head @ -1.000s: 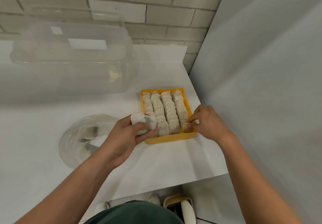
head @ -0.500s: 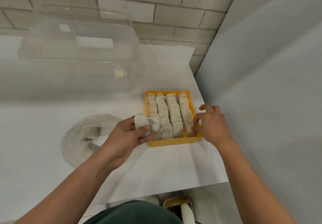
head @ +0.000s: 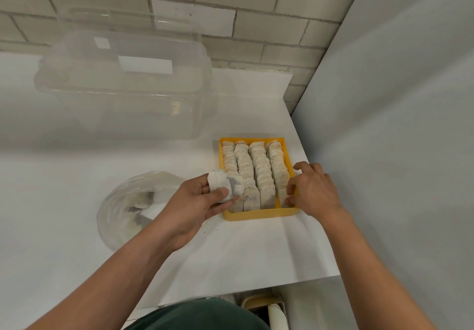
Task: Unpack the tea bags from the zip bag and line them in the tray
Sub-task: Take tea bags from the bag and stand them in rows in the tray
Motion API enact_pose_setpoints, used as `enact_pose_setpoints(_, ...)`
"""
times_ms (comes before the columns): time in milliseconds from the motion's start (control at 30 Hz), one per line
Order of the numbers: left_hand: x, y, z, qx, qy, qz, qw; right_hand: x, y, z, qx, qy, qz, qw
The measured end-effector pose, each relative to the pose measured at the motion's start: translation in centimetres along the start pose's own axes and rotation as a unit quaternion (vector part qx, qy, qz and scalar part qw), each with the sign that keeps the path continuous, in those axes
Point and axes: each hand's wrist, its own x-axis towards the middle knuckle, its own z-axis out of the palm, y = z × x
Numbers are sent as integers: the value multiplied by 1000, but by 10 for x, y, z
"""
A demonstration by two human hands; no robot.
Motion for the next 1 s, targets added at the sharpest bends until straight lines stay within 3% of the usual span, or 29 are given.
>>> enact_pose_setpoints(133,-1,1,0,1,-2,-2,1000,-3,2,1,13,9,10,1000)
enact_pose_setpoints(233,-2,2,1,-7,2,2,1000,-12,-4,-9,119,98,11,988)
enact_pose_setpoints(300,-3,3,2,-9,5,14,1000,-22,-20,-22,286,149,9,947)
enact_pose_setpoints(400,-4,4,5,-12,-5,36,999,-44,-55,-45,531,90,-11,842)
enact_pose_setpoints(500,-5,6,6,-6,-23,51,998,-57,-78,-51,597,49,-27,800)
enact_pose_setpoints(800,-7,8,-2,26,-9,83,996,-61,-88,-43,616,57,24,785)
enact_pose_setpoints(1000,-4,7,-11,206,2,127,970,-58,-92,-42,438,77,-50,894)
